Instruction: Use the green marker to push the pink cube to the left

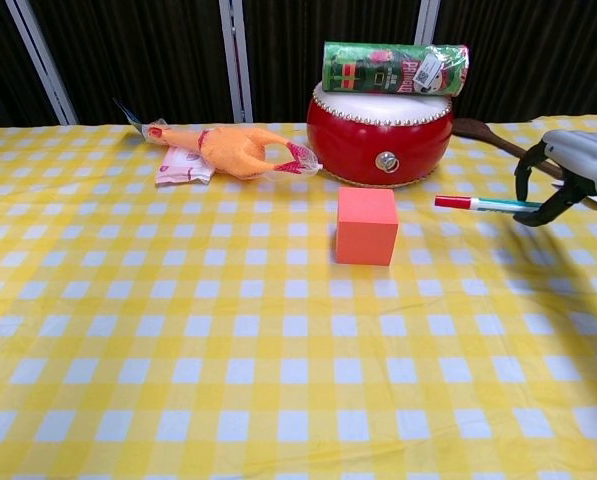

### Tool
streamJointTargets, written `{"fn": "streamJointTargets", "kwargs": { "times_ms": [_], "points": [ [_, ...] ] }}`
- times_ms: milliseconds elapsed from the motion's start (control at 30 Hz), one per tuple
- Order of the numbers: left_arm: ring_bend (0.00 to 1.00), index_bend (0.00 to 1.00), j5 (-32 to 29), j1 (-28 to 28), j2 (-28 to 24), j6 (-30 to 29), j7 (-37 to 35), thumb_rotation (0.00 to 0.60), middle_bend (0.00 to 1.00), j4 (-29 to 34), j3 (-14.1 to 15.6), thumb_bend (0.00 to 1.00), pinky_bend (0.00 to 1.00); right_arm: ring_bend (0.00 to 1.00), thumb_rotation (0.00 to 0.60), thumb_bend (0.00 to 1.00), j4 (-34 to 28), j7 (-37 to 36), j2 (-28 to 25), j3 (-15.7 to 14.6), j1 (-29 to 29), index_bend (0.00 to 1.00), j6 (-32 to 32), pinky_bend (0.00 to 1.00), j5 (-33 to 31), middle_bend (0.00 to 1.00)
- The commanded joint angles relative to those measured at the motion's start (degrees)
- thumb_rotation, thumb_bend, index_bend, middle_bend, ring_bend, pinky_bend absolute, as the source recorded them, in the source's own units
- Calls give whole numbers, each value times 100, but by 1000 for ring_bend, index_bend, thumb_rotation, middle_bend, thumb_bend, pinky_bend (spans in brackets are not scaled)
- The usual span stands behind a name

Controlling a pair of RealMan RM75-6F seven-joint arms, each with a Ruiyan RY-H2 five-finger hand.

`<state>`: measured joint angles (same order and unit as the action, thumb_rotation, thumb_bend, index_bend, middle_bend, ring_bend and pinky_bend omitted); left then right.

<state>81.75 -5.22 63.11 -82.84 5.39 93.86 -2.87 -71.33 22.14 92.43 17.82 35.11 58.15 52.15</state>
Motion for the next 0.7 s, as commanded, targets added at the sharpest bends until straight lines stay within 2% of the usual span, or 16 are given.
{"fn": "streamJointTargets", "kwargs": {
  "times_ms": [33,267,467,700],
  "points": [
    [0,0,14,-7,5,5,10,600,0,16,5,13,0,35,600,381,73,-41,1,-43,30,651,-95,50,13,262],
    [0,0,4,-22,8,31,-18,600,0,12,-1,13,0,37,600,381,170,-275,47,-143,132,658,-331,53,223,265],
    [0,0,31,-33,-15,57,-98,600,0,4,12,13,0,41,600,381,118,-635,109,-85,243,662,-525,61,330,268],
    [0,0,46,-46,-53,95,-184,600,0,6,24,13,0,42,600,381,110,-607,275,-131,379,662,-554,61,402,268]
  ]
}}
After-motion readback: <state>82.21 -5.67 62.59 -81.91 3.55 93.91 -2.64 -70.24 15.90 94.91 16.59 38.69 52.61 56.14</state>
